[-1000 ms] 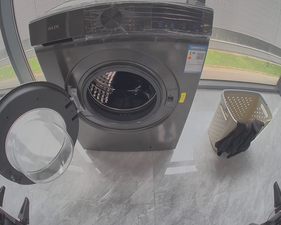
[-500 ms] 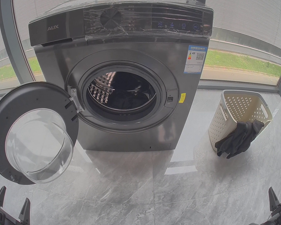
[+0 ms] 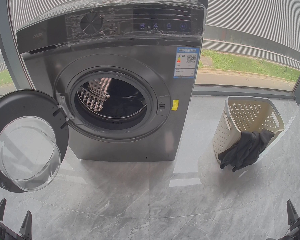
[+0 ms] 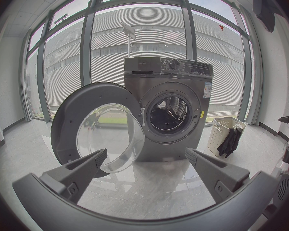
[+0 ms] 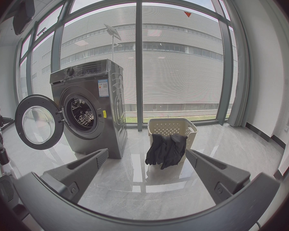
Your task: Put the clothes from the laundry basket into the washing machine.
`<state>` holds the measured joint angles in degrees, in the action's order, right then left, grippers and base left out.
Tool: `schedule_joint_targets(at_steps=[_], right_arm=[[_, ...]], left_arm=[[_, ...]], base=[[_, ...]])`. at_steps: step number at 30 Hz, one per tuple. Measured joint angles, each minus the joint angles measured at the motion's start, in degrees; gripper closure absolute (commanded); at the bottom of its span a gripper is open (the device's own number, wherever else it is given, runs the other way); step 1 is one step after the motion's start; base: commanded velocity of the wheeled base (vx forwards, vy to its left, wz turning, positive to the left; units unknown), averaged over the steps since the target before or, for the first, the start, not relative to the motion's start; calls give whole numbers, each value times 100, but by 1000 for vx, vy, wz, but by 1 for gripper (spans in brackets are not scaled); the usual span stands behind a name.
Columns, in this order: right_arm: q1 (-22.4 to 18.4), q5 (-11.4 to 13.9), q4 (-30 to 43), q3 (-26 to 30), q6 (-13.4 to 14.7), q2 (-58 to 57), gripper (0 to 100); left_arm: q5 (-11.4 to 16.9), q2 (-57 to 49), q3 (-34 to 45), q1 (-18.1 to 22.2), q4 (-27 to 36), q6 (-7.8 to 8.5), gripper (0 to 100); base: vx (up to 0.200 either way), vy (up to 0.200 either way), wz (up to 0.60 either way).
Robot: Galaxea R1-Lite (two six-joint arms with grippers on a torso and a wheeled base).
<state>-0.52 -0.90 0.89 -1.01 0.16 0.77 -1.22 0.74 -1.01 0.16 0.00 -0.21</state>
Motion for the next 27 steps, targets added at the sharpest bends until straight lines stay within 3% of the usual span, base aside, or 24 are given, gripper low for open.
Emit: schedule_joint_targets(at_steps=[10, 25, 27], right_arm=[[0, -7, 0, 0, 2, 2, 0], [0, -7, 0, 0, 2, 5, 0], [1, -5, 0, 0, 2, 7, 0]], left_arm=[[13, 2, 0, 0, 0, -61, 0], [2, 7, 0, 0, 0, -74, 0], [0, 7, 0, 0, 0, -74, 0]], base=[[0, -20, 0], [0, -200, 0], [0, 0, 0]])
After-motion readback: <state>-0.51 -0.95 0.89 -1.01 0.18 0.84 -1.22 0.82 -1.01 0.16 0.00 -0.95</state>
